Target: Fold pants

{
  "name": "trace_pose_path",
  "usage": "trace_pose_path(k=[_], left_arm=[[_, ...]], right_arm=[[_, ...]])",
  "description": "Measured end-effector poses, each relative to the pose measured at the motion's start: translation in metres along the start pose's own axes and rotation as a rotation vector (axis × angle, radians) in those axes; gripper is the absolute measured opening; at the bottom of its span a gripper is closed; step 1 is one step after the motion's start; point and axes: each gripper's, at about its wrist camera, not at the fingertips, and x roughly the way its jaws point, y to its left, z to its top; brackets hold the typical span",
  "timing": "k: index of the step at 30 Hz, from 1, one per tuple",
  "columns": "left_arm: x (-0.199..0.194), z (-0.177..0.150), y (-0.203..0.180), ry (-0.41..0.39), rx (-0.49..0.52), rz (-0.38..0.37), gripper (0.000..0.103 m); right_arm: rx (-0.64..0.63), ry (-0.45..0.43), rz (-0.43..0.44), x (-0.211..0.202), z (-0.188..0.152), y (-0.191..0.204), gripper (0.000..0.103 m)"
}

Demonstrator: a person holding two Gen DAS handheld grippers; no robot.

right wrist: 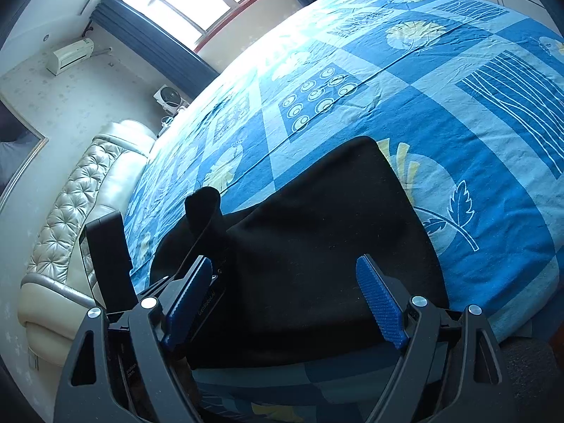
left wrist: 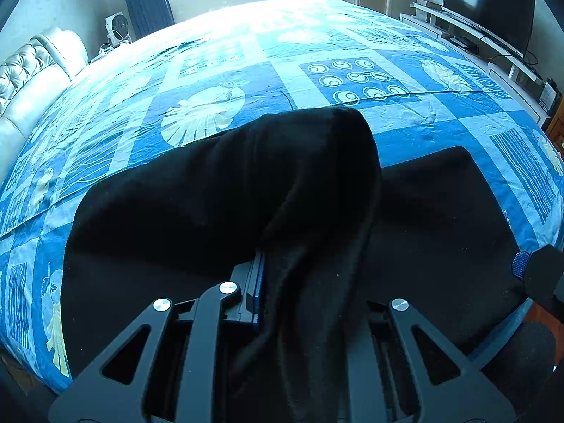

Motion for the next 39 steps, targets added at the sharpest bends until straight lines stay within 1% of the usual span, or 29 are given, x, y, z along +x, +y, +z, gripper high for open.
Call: trace_pose_path(k=[5,6,7,9,10,11,13,15,16,17,19,21,22,23,24,26,28,31,34,36,38,39], left_arm=[[-0.001,-0.001,-0.002,-0.005,0.012,0.005,0.016],[-0.001,0.0,-0.003,-0.007,0.015,0.001,0.017],[-0.002,-0.001,-0.004,-0.009,0.015,-0.008,0.022],[-0.005,-0.001,-0.005,-0.013,0.013,-0.014,0.025],[-0.006,-0.001,-0.006,-0.014,0.015,-0.018,0.031],[-0.007,-0.001,-0.008,-0.015,0.016,-0.026,0.039],[-0.011,-0.002,-0.011,-0.018,0.021,-0.045,0.048],[-0.017,-0.004,-0.014,-0.027,0.031,-0.062,0.051],[-0.021,-0.005,-0.015,-0.032,0.034,-0.07,0.057],[-0.026,-0.007,-0.014,-0.037,0.034,-0.084,0.065],[-0.04,-0.011,-0.008,-0.051,0.019,-0.119,0.071],[-0.058,-0.016,0.002,-0.07,0.002,-0.165,0.071],[-0.069,-0.019,0.009,-0.093,-0.003,-0.187,0.075],[-0.08,-0.023,0.016,-0.124,-0.007,-0.199,0.083],[-0.091,-0.027,0.025,-0.16,-0.013,-0.195,0.086],[-0.106,-0.033,0.046,-0.21,-0.024,-0.156,0.088],[-0.111,-0.037,0.07,-0.216,-0.04,-0.115,0.089],[-0.109,-0.042,0.107,-0.182,-0.09,-0.075,0.089],[-0.102,-0.049,0.139,-0.151,-0.153,-0.031,0.089],[-0.096,-0.053,0.153,-0.124,-0.184,-0.019,0.089],[-0.09,-0.058,0.161,-0.099,-0.2,-0.011,0.089],[-0.087,-0.059,0.163,-0.086,-0.205,-0.008,0.089]], right_arm=[[0.006,0.0,-0.005,0.0,0.0,-0.002,0.083],[0.007,-0.001,-0.006,-0.001,0.0,-0.003,0.083],[0.008,-0.002,-0.008,-0.001,0.0,-0.003,0.083],[0.01,-0.005,-0.01,-0.002,0.001,-0.004,0.083],[0.012,-0.007,-0.011,-0.002,0.001,-0.004,0.083],[0.014,-0.01,-0.011,-0.003,0.002,-0.005,0.083],[0.016,-0.015,-0.013,-0.005,0.003,-0.007,0.083],[0.019,-0.026,-0.015,-0.008,0.005,-0.008,0.083],[0.023,-0.032,-0.016,-0.009,0.006,-0.01,0.083],[0.028,-0.037,-0.014,-0.011,0.007,-0.011,0.083],[0.04,-0.043,-0.007,-0.013,0.008,-0.013,0.083],[0.058,-0.028,0.021,-0.012,0.009,-0.016,0.083],[0.069,-0.013,0.048,-0.011,0.009,-0.016,0.083],[0.081,0.002,0.082,-0.009,0.009,-0.015,0.083],[0.091,0.018,0.116,-0.007,0.009,-0.014,0.083],[0.098,0.053,0.178,0.0,0.008,-0.009,0.083],[0.078,0.101,0.217,0.01,0.009,0.0,0.083],[0.022,0.156,0.216,0.028,0.011,0.011,0.083],[-0.006,0.211,0.221,0.05,0.014,0.017,0.083],[-0.013,0.246,0.211,0.065,0.013,0.02,0.083],[-0.002,0.278,0.22,0.078,0.01,0.021,0.082],[-0.002,0.291,0.231,0.082,0.008,0.024,0.079]])
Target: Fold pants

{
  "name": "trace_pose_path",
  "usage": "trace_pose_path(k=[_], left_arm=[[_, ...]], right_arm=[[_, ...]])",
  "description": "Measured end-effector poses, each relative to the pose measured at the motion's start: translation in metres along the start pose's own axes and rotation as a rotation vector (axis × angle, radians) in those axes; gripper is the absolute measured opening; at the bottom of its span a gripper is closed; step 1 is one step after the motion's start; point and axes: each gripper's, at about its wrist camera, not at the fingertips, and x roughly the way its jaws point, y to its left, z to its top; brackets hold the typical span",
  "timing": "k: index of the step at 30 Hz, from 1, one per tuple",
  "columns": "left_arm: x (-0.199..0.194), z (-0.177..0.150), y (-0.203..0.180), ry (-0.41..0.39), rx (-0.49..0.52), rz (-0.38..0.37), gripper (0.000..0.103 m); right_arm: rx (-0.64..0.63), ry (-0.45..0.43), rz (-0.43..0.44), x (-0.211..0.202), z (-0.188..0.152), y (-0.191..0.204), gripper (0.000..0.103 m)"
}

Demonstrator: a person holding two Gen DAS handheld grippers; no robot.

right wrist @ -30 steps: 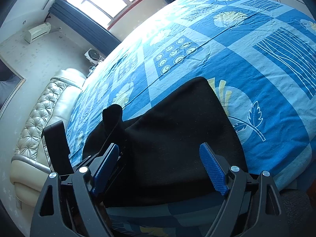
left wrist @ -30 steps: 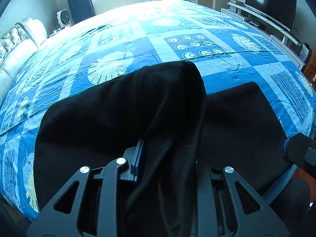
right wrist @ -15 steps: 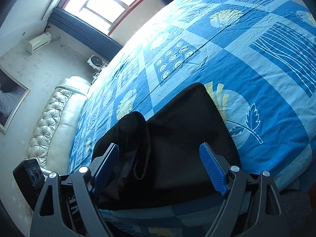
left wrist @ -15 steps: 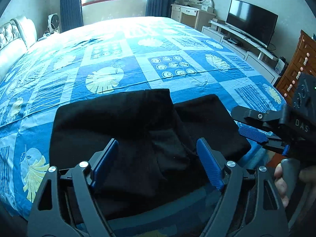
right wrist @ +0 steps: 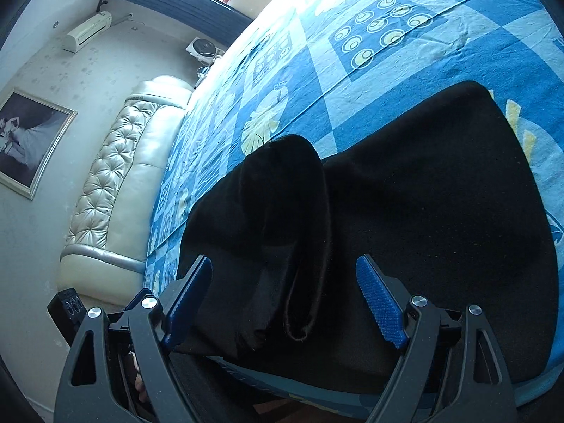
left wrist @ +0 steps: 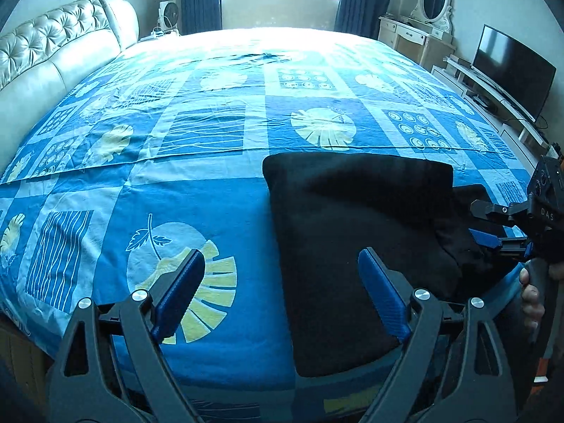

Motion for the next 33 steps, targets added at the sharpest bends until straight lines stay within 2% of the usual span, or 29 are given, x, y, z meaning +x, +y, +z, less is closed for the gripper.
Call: trace_pose_path(k=[2,4,5,8,10,15,19,22,26,30,33], left_arm=[[0.002,-0.005,0.004,0.017,-0.008,-0.001,0.089],[0.004,-0.006,0.004,0.024,-0.011,-0.005,0.089],[0.004,-0.006,0.004,0.025,-0.01,-0.006,0.089],[0.004,-0.008,0.002,0.024,0.001,-0.001,0.089],[0.005,-0.009,0.003,0.028,0.003,0.006,0.089],[0.007,-0.008,0.01,0.036,-0.028,0.011,0.089],[0.004,-0.006,0.014,0.025,-0.038,0.01,0.089],[0.003,-0.005,0.013,0.024,-0.037,-0.005,0.089],[0.003,-0.007,0.005,0.033,-0.029,-0.033,0.089],[0.006,-0.01,-0.007,0.043,-0.009,-0.052,0.089],[0.01,-0.013,-0.016,0.056,0.004,-0.065,0.089]], right_arm=[[-0.019,0.039,0.015,0.012,-0.002,0.006,0.072],[-0.035,0.077,0.001,0.024,-0.006,0.012,0.055],[-0.045,0.088,-0.004,0.028,-0.008,0.015,0.053],[-0.075,0.103,-0.021,0.037,-0.011,0.021,0.034],[-0.063,0.099,-0.002,0.036,-0.012,0.022,0.019],[-0.009,0.022,0.1,0.01,-0.007,0.027,0.014],[-0.044,-0.04,0.124,-0.025,-0.002,0.039,0.014],[-0.085,-0.092,0.105,-0.054,0.004,0.04,0.014],[-0.076,-0.141,0.051,-0.08,0.01,0.02,0.014],[-0.014,-0.16,0.01,-0.09,0.012,-0.019,0.014],[0.046,-0.148,-0.022,-0.083,0.011,-0.047,0.013]])
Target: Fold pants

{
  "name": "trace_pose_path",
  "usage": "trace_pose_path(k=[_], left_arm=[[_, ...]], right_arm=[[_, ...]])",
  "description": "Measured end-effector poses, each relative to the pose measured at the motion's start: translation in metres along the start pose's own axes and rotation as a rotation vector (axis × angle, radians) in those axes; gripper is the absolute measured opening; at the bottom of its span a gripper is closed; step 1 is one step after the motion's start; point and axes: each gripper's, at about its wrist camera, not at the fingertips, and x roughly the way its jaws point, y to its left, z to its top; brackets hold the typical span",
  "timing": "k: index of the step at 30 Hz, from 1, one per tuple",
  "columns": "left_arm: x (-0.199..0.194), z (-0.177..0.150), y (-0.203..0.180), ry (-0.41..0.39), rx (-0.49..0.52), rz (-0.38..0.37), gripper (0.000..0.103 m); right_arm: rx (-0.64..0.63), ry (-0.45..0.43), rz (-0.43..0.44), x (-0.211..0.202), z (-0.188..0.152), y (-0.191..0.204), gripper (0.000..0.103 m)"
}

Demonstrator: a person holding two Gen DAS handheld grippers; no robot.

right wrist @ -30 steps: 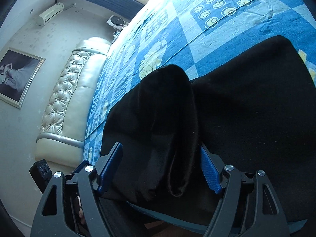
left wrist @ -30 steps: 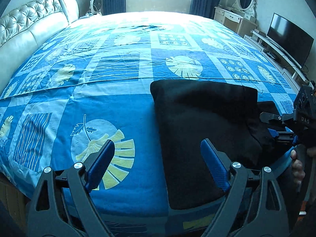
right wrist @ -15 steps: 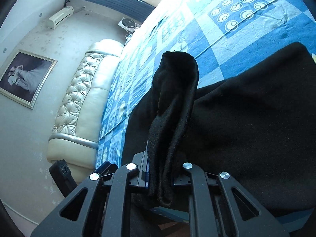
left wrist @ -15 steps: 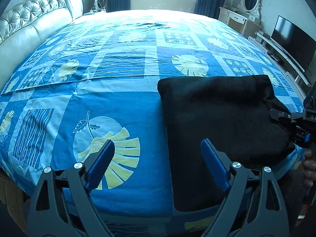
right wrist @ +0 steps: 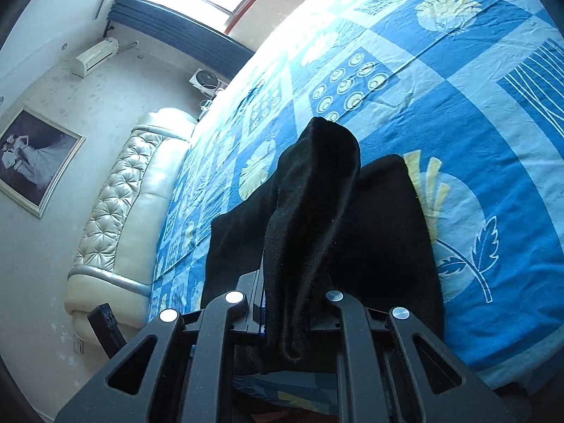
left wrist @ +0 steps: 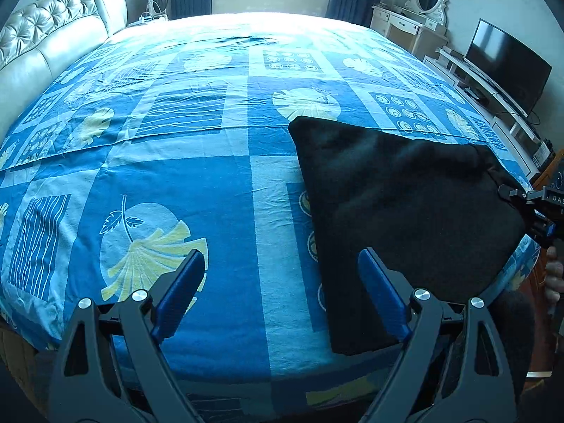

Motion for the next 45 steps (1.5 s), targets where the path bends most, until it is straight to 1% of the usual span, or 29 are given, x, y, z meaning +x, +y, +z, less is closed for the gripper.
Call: trace_pose_path(k=[3,7,13,18,21,26,45], left_arm=[[0.004,-0.003,-0.009,0.008,0.019,-0.007,0.089],[0.006,-0.006,-0.015,0.011,0.045,-0.004,0.089],[0.011,-0.01,-0.012,0.028,0.037,-0.001,0.089],[0.012,-0.011,-0.01,0.031,0.038,0.005,0.089],[0.013,-0.011,-0.009,0.034,0.036,0.004,0.089],[0.013,-0.012,-0.009,0.034,0.037,0.006,0.089],[0.013,-0.012,-0.009,0.035,0.036,0.006,0.089]], right_arm=[[0.045,0.023,-0.021,0.006,-0.003,-0.026,0.013],[0.07,0.029,0.002,0.01,-0.006,-0.04,0.013],[0.091,0.031,0.025,0.008,-0.009,-0.047,0.013],[0.099,0.03,0.032,0.008,-0.011,-0.046,0.013],[0.103,0.033,0.04,0.007,-0.008,-0.056,0.013],[0.109,0.036,0.049,0.005,-0.006,-0.06,0.013],[0.125,0.042,0.065,0.0,-0.003,-0.069,0.014]])
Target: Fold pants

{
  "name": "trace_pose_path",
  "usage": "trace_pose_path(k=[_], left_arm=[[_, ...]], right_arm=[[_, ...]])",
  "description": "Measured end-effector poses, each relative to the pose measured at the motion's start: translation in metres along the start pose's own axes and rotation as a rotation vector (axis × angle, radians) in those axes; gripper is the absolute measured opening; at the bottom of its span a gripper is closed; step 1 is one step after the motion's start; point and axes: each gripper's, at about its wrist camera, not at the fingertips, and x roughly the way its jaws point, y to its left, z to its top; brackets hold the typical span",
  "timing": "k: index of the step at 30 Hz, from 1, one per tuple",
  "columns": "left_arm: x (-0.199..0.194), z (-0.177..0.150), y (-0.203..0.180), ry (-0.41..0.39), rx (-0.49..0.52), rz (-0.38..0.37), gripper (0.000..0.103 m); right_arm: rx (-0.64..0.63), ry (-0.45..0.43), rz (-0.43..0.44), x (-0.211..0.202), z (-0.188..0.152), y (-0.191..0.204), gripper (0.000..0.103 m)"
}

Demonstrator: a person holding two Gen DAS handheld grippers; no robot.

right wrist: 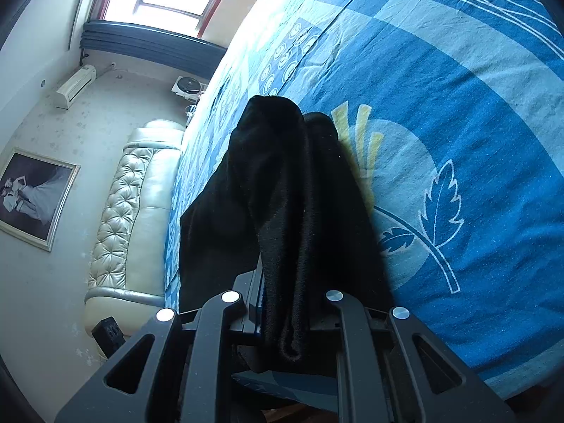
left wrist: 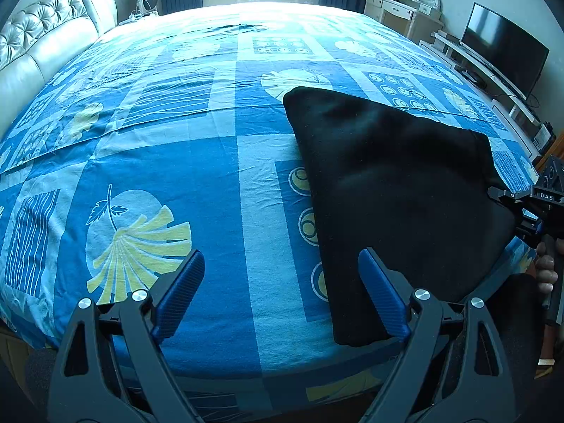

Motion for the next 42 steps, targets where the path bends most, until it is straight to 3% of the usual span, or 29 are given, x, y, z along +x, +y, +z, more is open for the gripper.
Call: trace_pose_path(k=[4,6,8,10,12,16,22,25,33,40,42], left_arm=[[0.001,-0.001,0.003,0.007,-0.005,-0.017,0.089],[0.002,0.0,0.006,0.021,-0.018,-0.064,0.089],[0.005,0.0,0.012,0.039,-0.045,-0.124,0.089],[0.01,0.001,0.018,0.069,-0.087,-0.214,0.089],[0.017,0.001,0.023,0.11,-0.141,-0.323,0.09],[0.03,-0.003,0.032,0.153,-0.246,-0.502,0.09],[0.055,-0.015,0.05,0.224,-0.396,-0.678,0.09],[0.068,-0.021,0.056,0.251,-0.457,-0.753,0.09],[0.073,-0.019,0.041,0.242,-0.384,-0.804,0.09],[0.079,-0.015,0.024,0.242,-0.348,-0.833,0.09],[0.08,-0.016,0.021,0.249,-0.338,-0.829,0.079]], right_arm=[[0.016,0.004,0.004,-0.006,0.001,-0.003,0.019],[0.015,-0.006,-0.013,-0.016,0.004,-0.002,0.022],[-0.002,-0.047,-0.027,-0.033,0.009,0.0,0.033],[0.0,-0.088,-0.029,-0.049,0.011,-0.001,0.06],[0.007,-0.087,0.002,-0.056,0.011,-0.004,0.062],[0.015,-0.004,0.044,-0.044,0.007,-0.01,0.068],[0.008,0.049,0.055,-0.033,0.003,-0.015,0.073],[0.003,0.064,0.013,-0.033,0.002,-0.018,0.074],[0.01,0.103,0.061,-0.026,-0.003,-0.028,0.077],[-0.042,0.155,0.066,-0.01,-0.009,-0.013,0.08],[-0.073,0.164,0.037,-0.006,-0.011,-0.008,0.077]])
